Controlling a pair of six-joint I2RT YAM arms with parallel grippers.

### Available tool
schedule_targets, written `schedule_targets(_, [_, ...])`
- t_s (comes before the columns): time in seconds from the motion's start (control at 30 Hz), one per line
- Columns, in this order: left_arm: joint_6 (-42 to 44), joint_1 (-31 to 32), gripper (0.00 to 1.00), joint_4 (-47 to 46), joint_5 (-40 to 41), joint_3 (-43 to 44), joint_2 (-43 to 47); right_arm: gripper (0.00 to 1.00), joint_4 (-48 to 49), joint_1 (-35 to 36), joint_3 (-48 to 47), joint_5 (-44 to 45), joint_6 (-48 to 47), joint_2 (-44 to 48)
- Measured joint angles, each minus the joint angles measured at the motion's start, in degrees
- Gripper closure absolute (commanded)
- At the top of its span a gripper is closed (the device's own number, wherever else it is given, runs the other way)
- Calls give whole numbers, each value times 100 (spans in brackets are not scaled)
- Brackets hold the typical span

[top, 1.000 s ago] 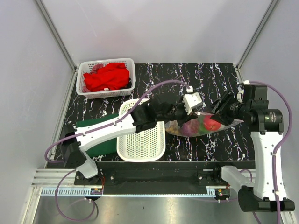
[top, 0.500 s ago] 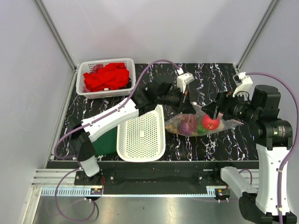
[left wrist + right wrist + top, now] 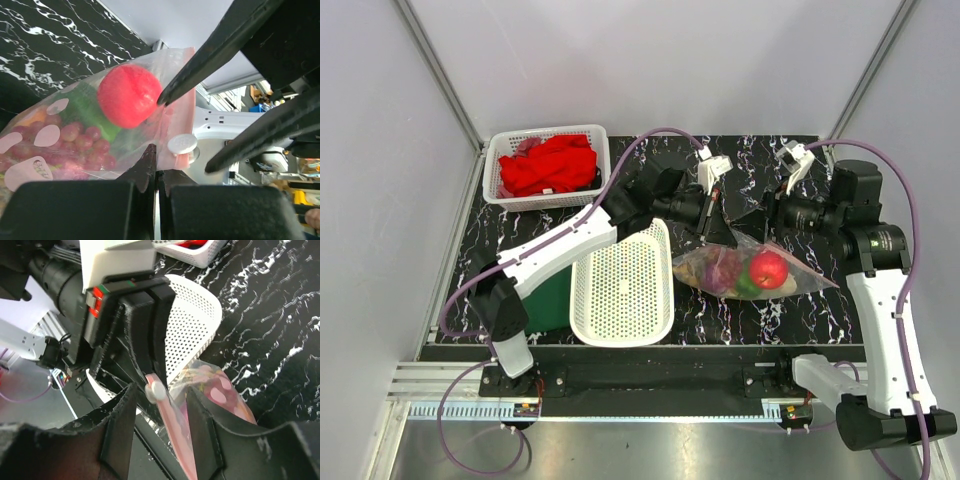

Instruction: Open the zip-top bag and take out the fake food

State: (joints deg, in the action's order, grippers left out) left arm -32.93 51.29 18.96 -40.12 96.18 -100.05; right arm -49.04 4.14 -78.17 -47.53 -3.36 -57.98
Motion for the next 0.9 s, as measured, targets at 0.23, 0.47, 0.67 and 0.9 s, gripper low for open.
schedule_targets(0.23, [-201,-22,100,-4,-74,15,-22,67,122,184,0,-166,-173,-114])
schedule_targets(0.47, [-378,-127,100,-59,-179,15,-22,72,133,188,87,-160,-177,-103])
schedule_targets(0.67, [-404,-168,100,-66,-225,4,-22,67,166,188,155,-142,-177,-105])
schedule_targets(0.9, [-463,-177,100,-177,-284,-20,-22,83,369,188,170,-153,-107,-107])
